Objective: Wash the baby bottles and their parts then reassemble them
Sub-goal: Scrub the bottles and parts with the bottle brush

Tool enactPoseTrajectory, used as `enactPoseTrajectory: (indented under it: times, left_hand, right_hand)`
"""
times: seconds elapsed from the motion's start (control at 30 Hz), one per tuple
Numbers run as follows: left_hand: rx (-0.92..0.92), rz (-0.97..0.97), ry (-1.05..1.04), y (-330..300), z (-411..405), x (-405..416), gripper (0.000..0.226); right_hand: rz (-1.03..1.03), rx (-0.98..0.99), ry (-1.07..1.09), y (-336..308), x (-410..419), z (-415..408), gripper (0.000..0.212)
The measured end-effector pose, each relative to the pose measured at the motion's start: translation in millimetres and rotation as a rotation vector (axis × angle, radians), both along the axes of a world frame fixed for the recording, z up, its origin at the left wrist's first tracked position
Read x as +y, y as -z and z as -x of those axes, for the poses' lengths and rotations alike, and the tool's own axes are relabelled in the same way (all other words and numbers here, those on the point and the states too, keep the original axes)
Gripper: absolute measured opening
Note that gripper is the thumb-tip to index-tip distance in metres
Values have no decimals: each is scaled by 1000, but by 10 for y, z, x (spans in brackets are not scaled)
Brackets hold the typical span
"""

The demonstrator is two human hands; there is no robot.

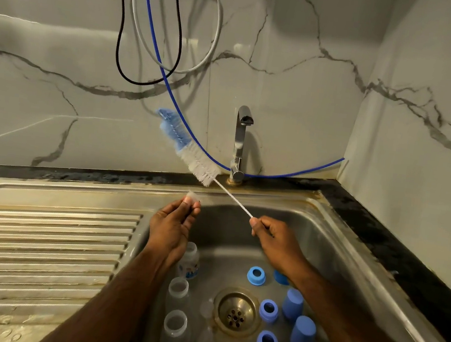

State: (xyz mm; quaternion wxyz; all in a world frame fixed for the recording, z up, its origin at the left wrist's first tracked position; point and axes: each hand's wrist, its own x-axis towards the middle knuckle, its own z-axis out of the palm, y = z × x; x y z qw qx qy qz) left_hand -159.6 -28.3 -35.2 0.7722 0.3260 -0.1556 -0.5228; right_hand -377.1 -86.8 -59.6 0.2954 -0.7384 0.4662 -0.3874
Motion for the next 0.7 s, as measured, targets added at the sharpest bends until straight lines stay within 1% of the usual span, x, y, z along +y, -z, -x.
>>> enactPoseTrajectory:
  times: [0.07,0.13,0.2,0.27,0.33,0.4,0.43,0.47,0.6,0.63,0.7]
  left_hand:
    - [17,8,2,-9,-9,5,26]
    - [38,13,-11,-31,-17,-1,21]
    - [75,11,-51,-65,-68,-10,17]
    - [79,5,-59,-76,-128,0,19]
    - [18,-7,-10,-68,-116,20,22]
    - [-121,-12,71,-66,-26,27,18]
    - [-155,-2,85,-81,30,22,16]
    - [-148,2,72,-109,70,15,15]
    - [57,8,-33,-201,-11,20,13]
    - [70,5,-22,-195,-42,32,14]
    - [58,-8,63,-188,-43,63,20]
  right_hand:
    - [12,72,-27,16,27,-12,37]
    - [13,130,-58,25,49,-14,37]
    - [-7,157,-91,18,52,-7,39]
    - [-24,162,-109,4,50,10,39]
    - [-26,167,-105,2,49,16,40]
    - [-33,178,-106,13,66,-6,42]
    - [-38,181,-111,21,75,-19,43]
    - [-44,178,-114,23,78,-24,43]
    - [-37,141,-136,-9,58,38,39]
    - [-34,142,-141,-14,54,45,38]
    - [-23,153,-145,-6,59,37,36]
